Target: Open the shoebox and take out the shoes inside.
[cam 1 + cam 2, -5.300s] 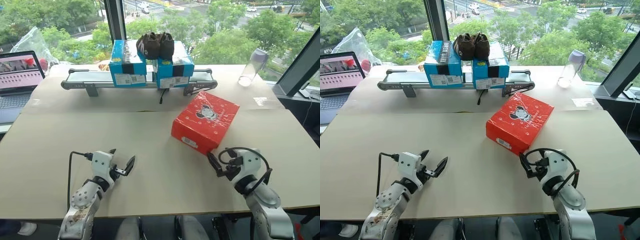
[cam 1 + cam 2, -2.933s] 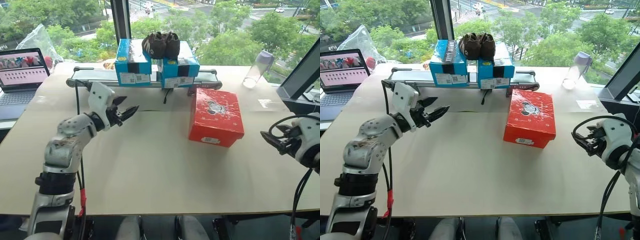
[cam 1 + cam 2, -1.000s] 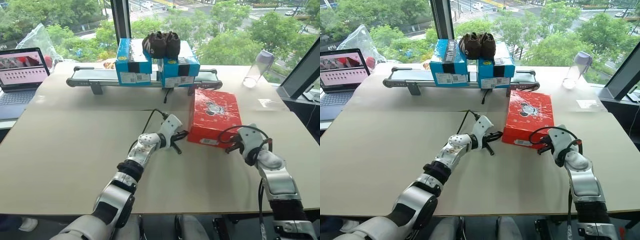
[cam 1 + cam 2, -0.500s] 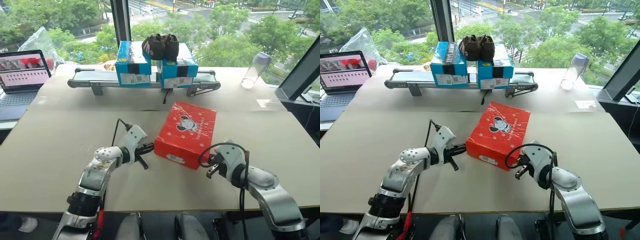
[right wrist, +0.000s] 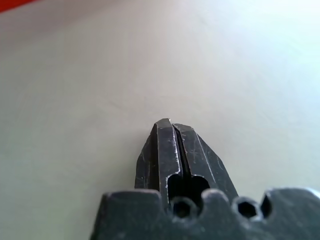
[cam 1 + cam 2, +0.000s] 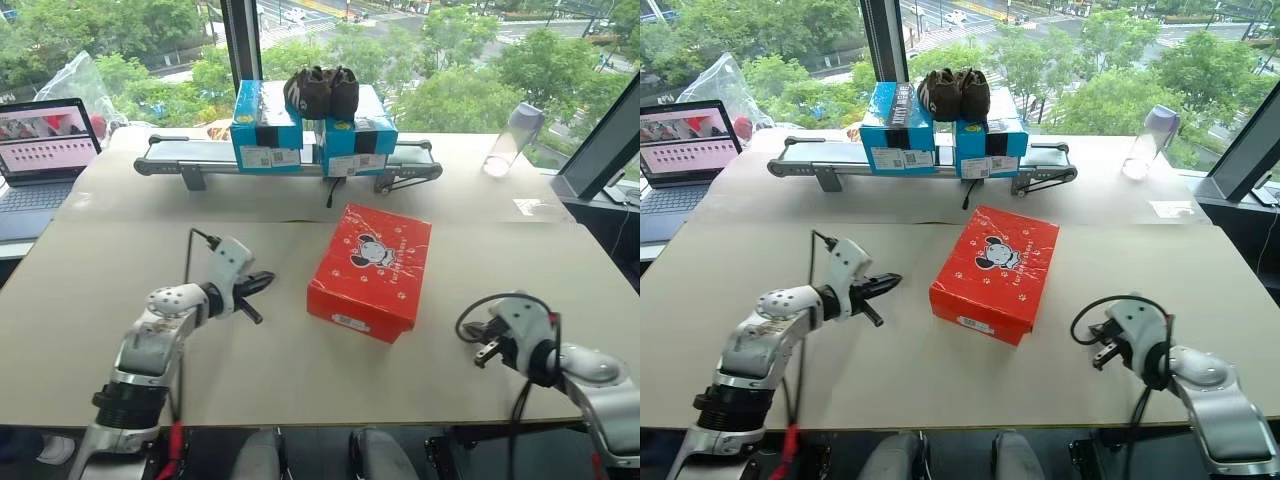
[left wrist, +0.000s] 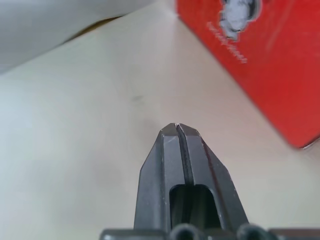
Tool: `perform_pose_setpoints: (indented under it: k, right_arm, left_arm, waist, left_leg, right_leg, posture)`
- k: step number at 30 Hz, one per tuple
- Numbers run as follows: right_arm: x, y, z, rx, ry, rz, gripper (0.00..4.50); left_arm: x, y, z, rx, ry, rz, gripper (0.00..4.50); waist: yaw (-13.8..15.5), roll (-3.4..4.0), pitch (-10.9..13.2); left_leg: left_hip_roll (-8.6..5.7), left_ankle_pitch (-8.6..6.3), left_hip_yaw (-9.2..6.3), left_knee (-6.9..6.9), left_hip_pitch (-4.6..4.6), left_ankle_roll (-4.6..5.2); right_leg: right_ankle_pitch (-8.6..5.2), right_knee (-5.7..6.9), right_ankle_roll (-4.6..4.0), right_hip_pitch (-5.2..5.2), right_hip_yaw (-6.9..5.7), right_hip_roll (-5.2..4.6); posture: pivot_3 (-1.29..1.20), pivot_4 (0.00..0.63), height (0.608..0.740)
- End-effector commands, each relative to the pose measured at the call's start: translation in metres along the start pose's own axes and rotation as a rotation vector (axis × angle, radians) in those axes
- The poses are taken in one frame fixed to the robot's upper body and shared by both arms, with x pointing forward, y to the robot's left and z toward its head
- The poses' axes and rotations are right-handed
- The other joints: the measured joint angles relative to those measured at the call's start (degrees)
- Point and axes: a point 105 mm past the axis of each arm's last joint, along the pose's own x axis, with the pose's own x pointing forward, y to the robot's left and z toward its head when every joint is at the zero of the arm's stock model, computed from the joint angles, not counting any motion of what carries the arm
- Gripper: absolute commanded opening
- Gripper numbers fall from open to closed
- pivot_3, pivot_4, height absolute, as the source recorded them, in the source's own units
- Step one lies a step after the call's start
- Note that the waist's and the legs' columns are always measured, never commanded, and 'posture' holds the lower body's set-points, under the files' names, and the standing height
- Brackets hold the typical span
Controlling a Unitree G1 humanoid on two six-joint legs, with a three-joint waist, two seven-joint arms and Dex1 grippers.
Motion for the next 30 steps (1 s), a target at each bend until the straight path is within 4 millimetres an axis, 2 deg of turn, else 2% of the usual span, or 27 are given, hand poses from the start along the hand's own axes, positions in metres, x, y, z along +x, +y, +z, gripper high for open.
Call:
perform_pose_setpoints:
  k: [1, 4, 7, 8, 11, 16, 17, 21, 25, 28, 30]
  right_arm:
    - [-0.009, -0.004, 0.036, -0.019, -0.161, 0.027, 1.19]
    - [-0.013, 0.001, 0.045, -0.03, -0.195, 0.077, 2.17]
    - [-0.019, 0.007, 0.053, -0.026, -0.217, 0.123, 3.15]
    - [-0.021, 0.008, 0.054, -0.021, -0.218, 0.135, 3.61]
    - [-0.026, 0.004, 0.054, -0.018, -0.21, 0.123, 4.43]
    - [-0.023, -0.004, 0.049, -0.031, -0.175, 0.094, 4.43]
    - [-0.021, -0.004, 0.049, -0.034, -0.17, 0.096, 4.43]
    - [-0.018, -0.005, 0.048, -0.033, -0.165, 0.105, 4.43]
    - [-0.016, -0.001, 0.052, -0.024, -0.17, 0.137, 4.43]
    - [-0.018, 0.003, 0.05, -0.067, -0.147, 0.165, 3.78]
    - [-0.018, 0.005, 0.048, -0.085, -0.137, 0.18, 3.12]
  left_arm:
    - [-0.012, 0.001, 0.019, 0.013, -0.101, -0.04, 1.83]
    - [-0.025, 0.003, 0.029, -0.015, -0.16, -0.058, 2.94]
    - [-0.04, -0.005, 0.035, -0.013, -0.189, -0.123, 3.9]
    - [-0.048, -0.008, 0.035, -0.017, -0.186, -0.153, 4.37]
    - [-0.065, -0.012, 0.037, -0.029, -0.17, -0.198, 4.5]
    - [-0.083, -0.013, 0.053, -0.003, -0.162, -0.238, 4.5]
    - [-0.084, -0.012, 0.057, 0.004, -0.166, -0.239, 4.5]
    - [-0.087, -0.013, 0.071, 0.029, -0.172, -0.239, 4.5]
    - [-0.088, -0.016, 0.073, 0.046, -0.162, -0.244, 4.5]
    - [-0.09, -0.019, 0.074, 0.073, -0.136, -0.263, 4.5]
    - [-0.093, -0.023, 0.079, 0.094, -0.122, -0.294, 4.5]
  waist:
    - [-0.03, 0.0, 0.0]
    - [0.01, 0.0, 0.0]
    - [0.05, 0.0, 0.0]
    - [0.05, 0.0, 0.0]
    - [0.05, 0.0, 0.01]
    - [0.24, -0.01, 0.03]
    - [0.28, 0.0, 0.03]
    - [0.31, 0.0, 0.03]
    - [0.23, 0.0, 0.03]
    - [0.25, -0.01, 0.03]
    - [0.3, -0.01, 0.03]
  left_leg:
    - [0.02, 0.0, 0.0, 0.0, 0.0, 0.0]
    - [0.03, 0.0, 0.0, 0.0, 0.0, -0.01]
    - [0.1, -0.01, 0.0, 0.0, -0.08, -0.01]
    - [0.1, -0.01, 0.01, -0.01, -0.09, -0.01]
    - [0.13, -0.01, 0.05, -0.01, -0.11, -0.02]
    - [0.17, -0.08, 0.06, -0.01, -0.07, -0.13]
    - [0.18, -0.27, 0.07, -0.01, -0.06, -0.45]
    - [0.17, -0.29, 0.11, -0.01, -0.01, -0.48]
    - [0.16, -0.28, 0.15, -0.01, -0.02, -0.47]
    - [0.14, -0.17, 0.15, -0.02, -0.04, -0.29]
    - [0.15, -0.07, 0.16, -0.08, -0.04, -0.11]
  right_leg:
    - [0.0, 0.0, 0.0, 0.0, -0.01, 0.01]
    - [0.0, -0.01, 0.0, 0.02, -0.02, 0.0]
    - [0.0, -0.04, 0.0, -0.04, -0.02, -0.01]
    - [0.0, -0.06, 0.0, -0.04, -0.02, -0.02]
    - [-0.01, -0.1, 0.0, -0.05, -0.01, -0.06]
    - [-0.01, -0.08, 0.0, -0.07, -0.05, -0.06]
    - [-0.01, -0.08, -0.01, -0.08, -0.05, -0.06]
    - [-0.01, -0.1, -0.01, -0.05, -0.03, -0.07]
    - [-0.01, -0.09, 0.0, -0.06, -0.02, -0.06]
    - [-0.02, -0.09, -0.03, -0.08, -0.04, 0.01]
    - [-0.06, -0.1, -0.08, -0.1, -0.04, 0.01]
  posture:
    - [0.0, 0.15, 0.74]
    - [0.0, 0.15, 0.74]
    - [0.0, 0.15, 0.74]
    - [0.0, 0.15, 0.74]
    - [0.0, 0.15, 0.74]
    - [0.0, 0.15, 0.74]
    - [0.0, 0.15, 0.74]
    - [0.0, 0.15, 0.74]
    - [0.0, 0.15, 0.74]
    - [0.0, 0.15, 0.74]
    - [0.0, 0.15, 0.74]
